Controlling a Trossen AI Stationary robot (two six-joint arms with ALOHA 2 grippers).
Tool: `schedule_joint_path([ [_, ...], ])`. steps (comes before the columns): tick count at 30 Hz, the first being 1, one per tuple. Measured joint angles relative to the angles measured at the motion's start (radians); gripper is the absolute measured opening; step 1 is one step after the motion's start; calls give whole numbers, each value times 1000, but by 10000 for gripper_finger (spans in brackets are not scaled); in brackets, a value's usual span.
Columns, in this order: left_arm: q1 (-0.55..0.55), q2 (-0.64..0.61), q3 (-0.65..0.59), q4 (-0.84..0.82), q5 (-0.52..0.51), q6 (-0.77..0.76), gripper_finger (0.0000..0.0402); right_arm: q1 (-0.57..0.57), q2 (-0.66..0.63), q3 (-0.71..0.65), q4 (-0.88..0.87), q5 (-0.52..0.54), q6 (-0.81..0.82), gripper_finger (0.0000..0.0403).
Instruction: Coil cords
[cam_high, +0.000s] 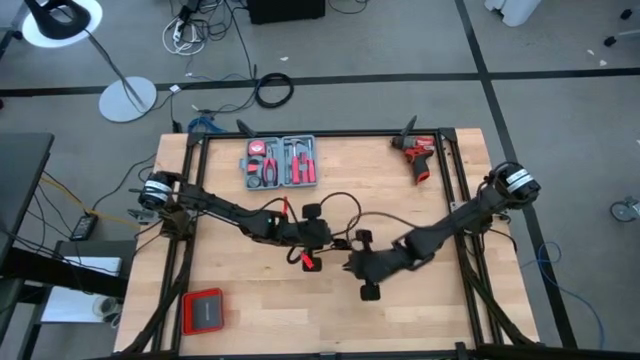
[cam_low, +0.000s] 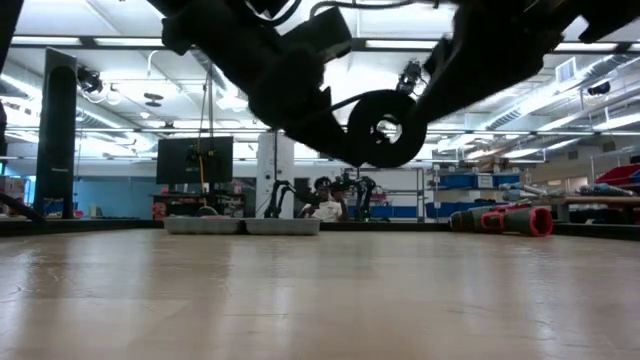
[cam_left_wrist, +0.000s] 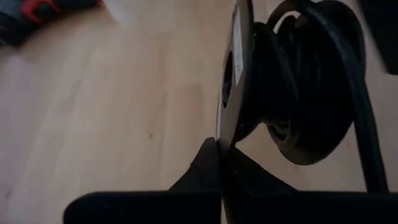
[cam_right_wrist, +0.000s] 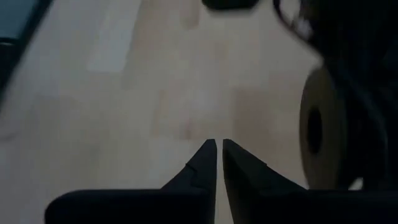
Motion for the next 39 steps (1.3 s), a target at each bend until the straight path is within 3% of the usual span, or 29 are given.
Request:
schedule_joint_path([
  [4, 10, 0, 0, 50, -34, -88, 0, 77, 0, 0, 23, 279, -138, 14],
  [8, 33, 0, 0, 151, -10, -196, 0, 105, 0, 0, 37, 441, -285, 21],
  [14, 66, -1, 1, 294, 127, -341, 0, 101, -1, 47, 39, 521, -440, 55],
  [20, 86, -1, 1, 399, 181, -514, 0, 100, -1, 63, 36, 631, -525, 84],
  [26, 97, -1, 1, 494, 243, -637, 0, 122, -1, 63, 74, 725, -687, 88],
  [30, 107, -1, 1, 542, 274, -720, 0, 141, -1, 63, 161, 819, -861, 88],
  [39, 118, -2, 1, 592, 319, -800, 0, 151, -1, 63, 422, 891, -1158, 86],
])
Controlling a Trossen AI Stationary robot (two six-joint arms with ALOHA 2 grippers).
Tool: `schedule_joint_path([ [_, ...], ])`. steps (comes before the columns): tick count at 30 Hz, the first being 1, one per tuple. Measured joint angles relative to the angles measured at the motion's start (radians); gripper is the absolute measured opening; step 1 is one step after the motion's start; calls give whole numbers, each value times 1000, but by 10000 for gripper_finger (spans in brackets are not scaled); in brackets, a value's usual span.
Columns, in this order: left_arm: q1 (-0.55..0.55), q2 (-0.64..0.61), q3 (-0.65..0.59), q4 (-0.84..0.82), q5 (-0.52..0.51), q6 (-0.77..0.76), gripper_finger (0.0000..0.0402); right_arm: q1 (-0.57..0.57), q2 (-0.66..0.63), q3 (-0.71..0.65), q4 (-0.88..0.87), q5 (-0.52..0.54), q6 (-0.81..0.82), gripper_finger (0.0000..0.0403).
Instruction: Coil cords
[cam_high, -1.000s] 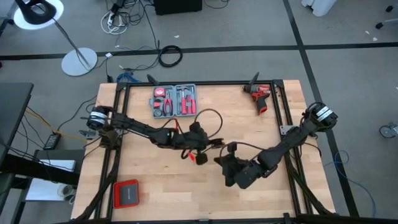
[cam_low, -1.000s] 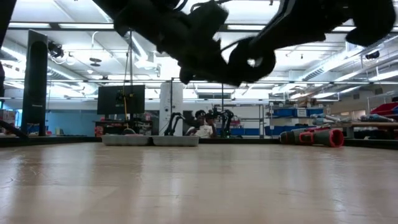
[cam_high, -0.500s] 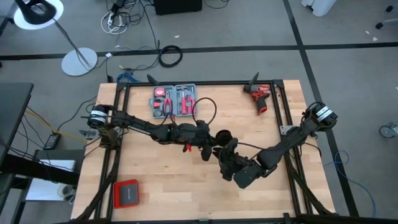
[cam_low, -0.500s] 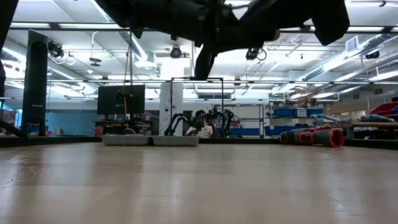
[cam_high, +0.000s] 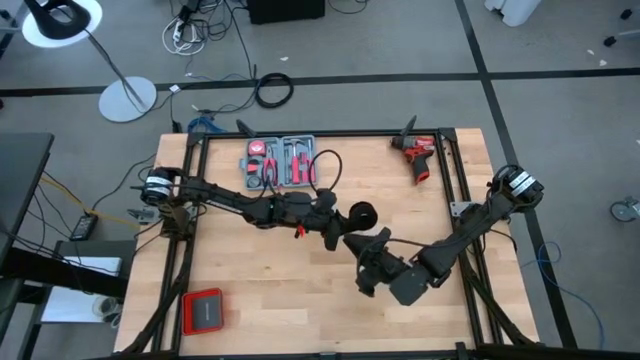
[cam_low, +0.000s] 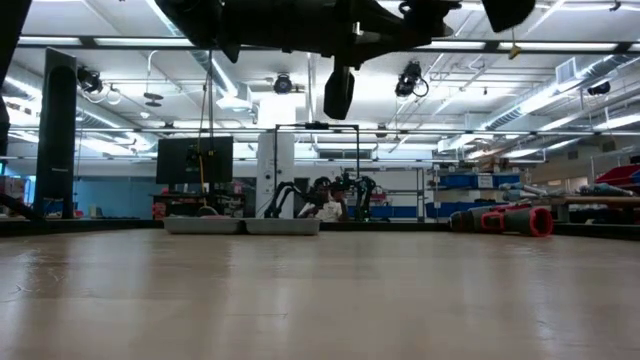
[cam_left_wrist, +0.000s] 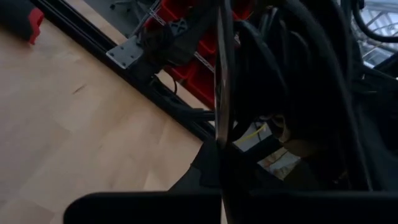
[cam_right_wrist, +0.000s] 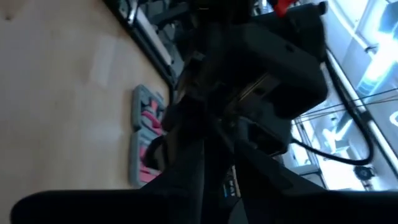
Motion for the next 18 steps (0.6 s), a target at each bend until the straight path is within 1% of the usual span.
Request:
schedule_joint_path([
  [2, 0, 0, 0, 10, 0, -12, 0, -3, 0, 0, 32, 3, -46, 87],
  [5, 0, 0, 0, 26, 6, -21, 0, -14, 0, 0, 33, 3, -91, 87],
  [14, 0, 0, 0, 28, 12, -34, 0, -45, 0, 0, 35, -14, -172, 77],
  [18, 0, 0, 0, 27, 12, -34, 0, -48, 0, 0, 35, -66, -181, 75],
])
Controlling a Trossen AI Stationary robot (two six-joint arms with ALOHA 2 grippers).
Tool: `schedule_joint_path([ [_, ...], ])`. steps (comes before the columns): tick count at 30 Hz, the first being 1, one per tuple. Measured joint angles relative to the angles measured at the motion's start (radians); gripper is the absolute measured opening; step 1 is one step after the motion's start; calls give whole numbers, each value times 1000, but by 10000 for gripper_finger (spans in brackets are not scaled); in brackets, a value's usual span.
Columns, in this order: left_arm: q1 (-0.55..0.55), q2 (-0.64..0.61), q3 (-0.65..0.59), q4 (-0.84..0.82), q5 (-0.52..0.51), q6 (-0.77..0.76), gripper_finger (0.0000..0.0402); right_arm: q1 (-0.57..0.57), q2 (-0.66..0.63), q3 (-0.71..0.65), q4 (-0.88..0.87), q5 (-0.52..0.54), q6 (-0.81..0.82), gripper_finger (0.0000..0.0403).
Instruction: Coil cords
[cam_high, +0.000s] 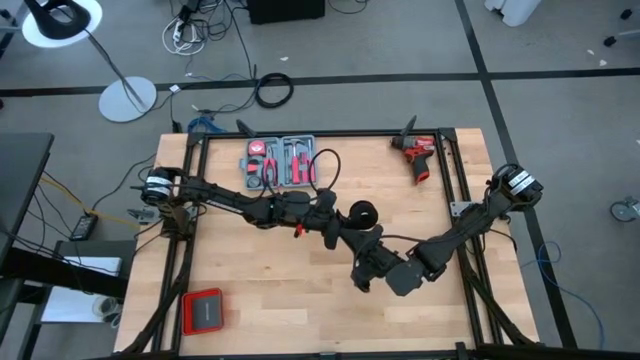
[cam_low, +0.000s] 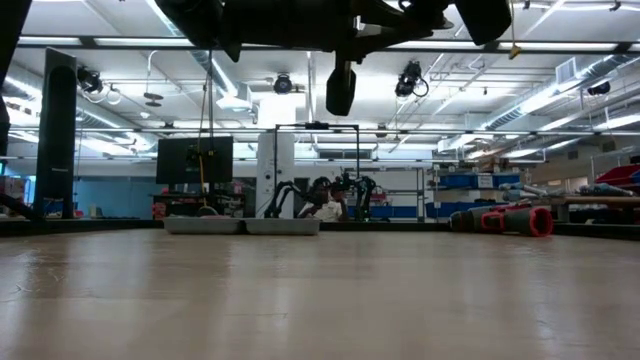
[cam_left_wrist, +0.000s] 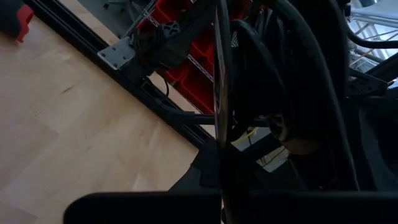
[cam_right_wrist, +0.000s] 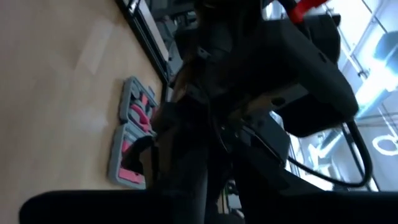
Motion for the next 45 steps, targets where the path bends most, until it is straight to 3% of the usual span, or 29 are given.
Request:
schedule_joint_path([
  [16, 1, 0, 0, -5, 7, -4, 0, -33, 0, 0, 56, -81, -118, 71],
  [23, 1, 0, 0, -2, 15, -4, 0, -37, 0, 0, 54, -78, -80, 9],
  [35, 10, 0, 0, 2, 51, 7, 0, 67, 0, 0, 51, 98, -20, 2],
  [45, 23, 0, 0, 46, 87, 39, 0, 152, 0, 0, -24, 189, 149, 0],
])
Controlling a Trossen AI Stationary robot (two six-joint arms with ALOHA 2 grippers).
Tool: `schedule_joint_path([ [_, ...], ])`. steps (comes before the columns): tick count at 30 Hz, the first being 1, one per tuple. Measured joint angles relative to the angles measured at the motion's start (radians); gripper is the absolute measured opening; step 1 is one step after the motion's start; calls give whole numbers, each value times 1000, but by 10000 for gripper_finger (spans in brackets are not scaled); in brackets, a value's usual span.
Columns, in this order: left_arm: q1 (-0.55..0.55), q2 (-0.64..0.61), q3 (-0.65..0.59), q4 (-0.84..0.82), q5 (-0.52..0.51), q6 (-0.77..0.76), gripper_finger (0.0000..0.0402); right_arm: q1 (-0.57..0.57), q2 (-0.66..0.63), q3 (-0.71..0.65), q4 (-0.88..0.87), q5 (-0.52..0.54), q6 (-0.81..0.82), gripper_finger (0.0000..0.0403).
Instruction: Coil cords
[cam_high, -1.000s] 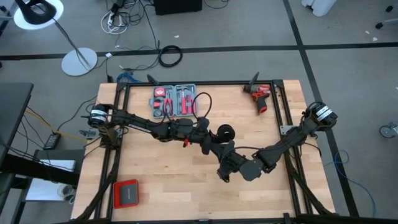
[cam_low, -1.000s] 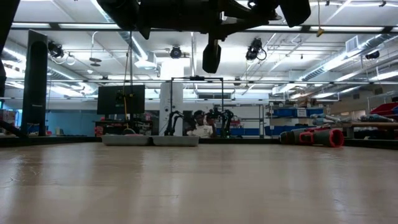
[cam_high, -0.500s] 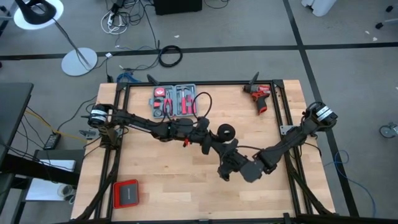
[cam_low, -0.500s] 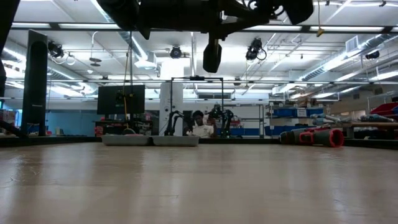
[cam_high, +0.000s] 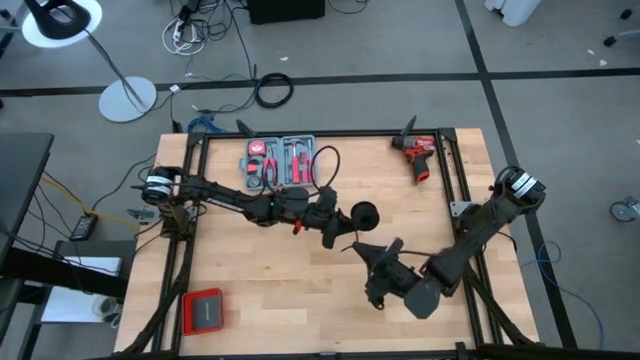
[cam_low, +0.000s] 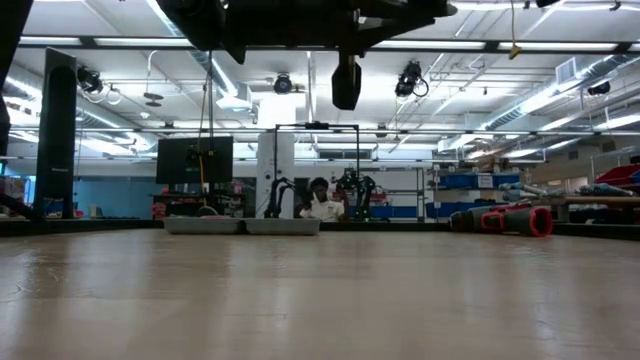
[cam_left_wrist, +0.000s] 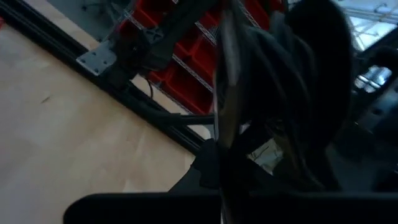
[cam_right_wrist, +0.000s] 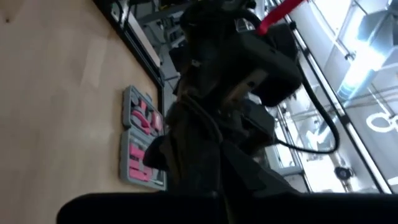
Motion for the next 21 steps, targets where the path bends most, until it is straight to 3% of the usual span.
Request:
schedule_joint_path([
  [11, 3, -6, 0, 46, 89, 92, 0, 62, 0, 0, -25, 142, 117, 0],
  [21, 3, -6, 0, 39, 150, 310, 0, 60, 0, -33, -24, 144, 245, 0],
])
